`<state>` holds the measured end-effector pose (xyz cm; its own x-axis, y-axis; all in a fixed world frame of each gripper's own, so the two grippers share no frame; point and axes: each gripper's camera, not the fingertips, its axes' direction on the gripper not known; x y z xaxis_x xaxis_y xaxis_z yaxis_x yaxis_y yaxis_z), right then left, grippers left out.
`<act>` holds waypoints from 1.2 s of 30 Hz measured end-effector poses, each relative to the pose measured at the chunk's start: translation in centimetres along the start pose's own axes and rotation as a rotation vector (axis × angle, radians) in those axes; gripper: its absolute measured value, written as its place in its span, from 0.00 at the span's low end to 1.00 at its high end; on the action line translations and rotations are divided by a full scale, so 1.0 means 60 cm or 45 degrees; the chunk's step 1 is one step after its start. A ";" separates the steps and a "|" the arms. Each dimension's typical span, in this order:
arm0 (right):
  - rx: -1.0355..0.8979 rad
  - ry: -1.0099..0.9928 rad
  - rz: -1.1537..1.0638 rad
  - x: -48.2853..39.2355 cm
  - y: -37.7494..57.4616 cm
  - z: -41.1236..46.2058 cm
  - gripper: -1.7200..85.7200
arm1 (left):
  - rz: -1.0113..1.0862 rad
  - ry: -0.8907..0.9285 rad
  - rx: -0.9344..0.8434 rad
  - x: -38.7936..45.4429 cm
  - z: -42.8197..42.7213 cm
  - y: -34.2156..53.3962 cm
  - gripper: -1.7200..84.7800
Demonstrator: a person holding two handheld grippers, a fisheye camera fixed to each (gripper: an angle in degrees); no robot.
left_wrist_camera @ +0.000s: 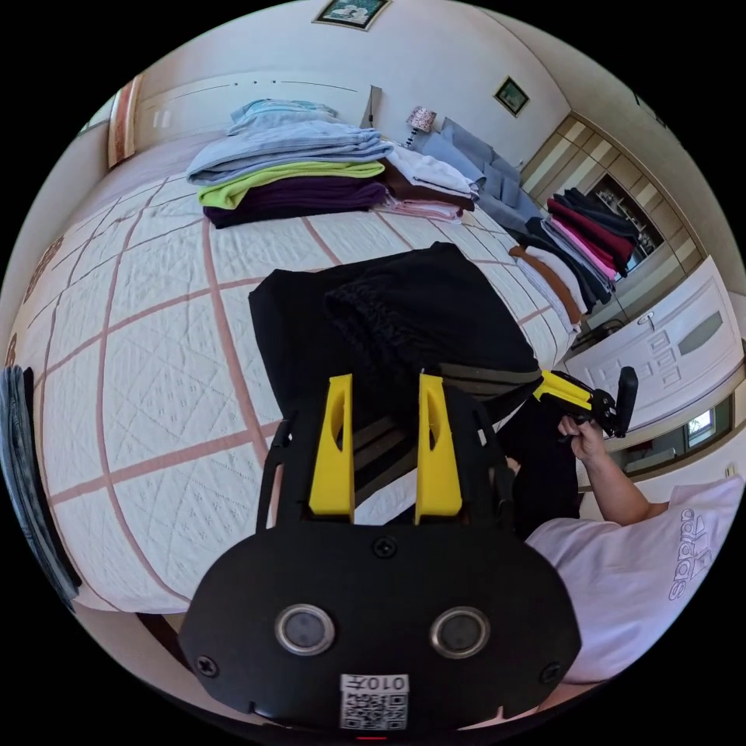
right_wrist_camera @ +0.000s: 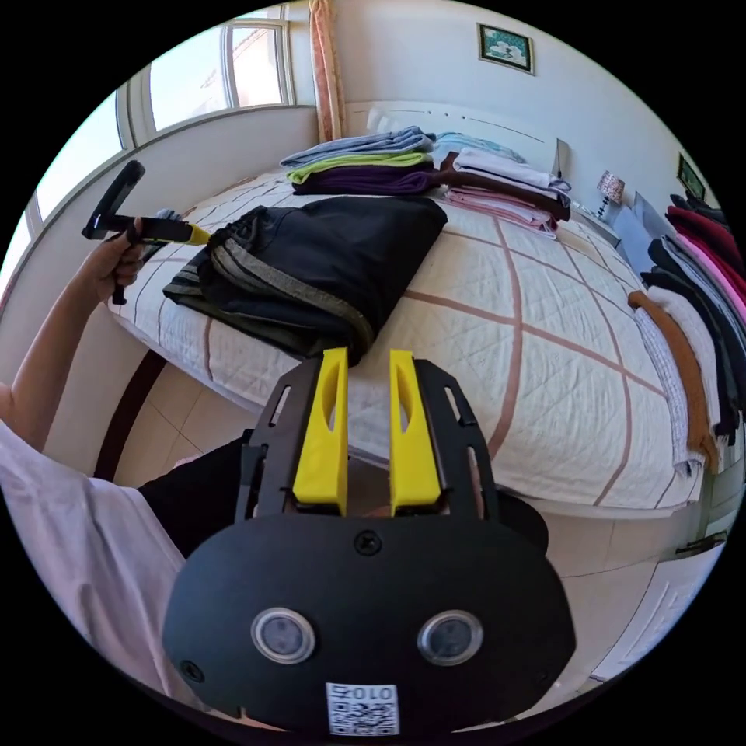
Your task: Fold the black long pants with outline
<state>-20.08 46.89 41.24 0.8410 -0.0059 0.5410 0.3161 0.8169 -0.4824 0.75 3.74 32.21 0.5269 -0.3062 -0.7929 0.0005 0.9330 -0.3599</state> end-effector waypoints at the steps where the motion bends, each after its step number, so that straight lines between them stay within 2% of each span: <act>1: -0.005 -0.038 -0.008 0.006 0.003 -0.006 0.11 | 0.003 -0.051 0.001 0.007 -0.003 0.010 0.15; 4: 0.043 -0.139 0.001 0.033 0.019 -0.048 0.12 | 0.033 -0.215 0.052 0.046 -0.022 0.023 0.15; 7: 0.243 -0.140 0.020 0.049 0.012 -0.103 0.11 | 0.208 -0.181 0.151 0.122 -0.023 0.010 0.15; 10: 0.353 -0.128 -0.014 0.061 -0.034 -0.125 0.11 | 0.358 -0.177 0.057 0.184 0.049 -0.021 0.15; 13: 0.296 -0.147 -0.091 0.071 -0.091 -0.113 0.09 | 0.390 -0.163 -0.068 0.211 0.123 -0.030 0.14; 16: 0.235 -0.117 -0.112 0.083 -0.117 -0.087 0.09 | 0.377 -0.212 -0.029 0.222 0.137 -0.001 0.13; 18: 0.063 -0.138 -0.056 0.115 -0.126 -0.041 0.09 | 0.340 -0.276 -0.057 0.210 0.161 0.020 0.12; 22: -0.005 -0.125 -0.024 0.162 -0.127 -0.001 0.08 | 0.207 -0.125 0.034 0.173 0.187 0.059 0.12; 24: -0.019 -0.094 -0.039 0.181 -0.140 -0.009 0.08 | 0.216 -0.157 0.021 0.192 0.194 0.062 0.12; 28: 0.055 -0.341 0.117 0.255 -0.139 -0.063 0.10 | 0.242 -0.226 0.080 0.257 0.154 0.106 0.13; 30: 0.186 -0.415 0.286 0.320 -0.109 -0.117 0.14 | 0.296 -0.370 0.204 0.311 0.104 0.156 0.14; 32: 0.154 -0.499 0.396 0.369 -0.092 -0.129 0.16 | 0.457 -0.444 0.335 0.395 0.069 0.220 0.16; 36: 0.035 -0.678 0.510 0.432 -0.082 -0.095 0.18 | 0.771 -0.479 0.231 0.524 0.121 0.257 0.19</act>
<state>2.63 39.44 53.72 0.5574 0.5809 0.5932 0.0072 0.7111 -0.7031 23.50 9.85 5.32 0.7356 0.3280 -0.5927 -0.2598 0.9447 0.2002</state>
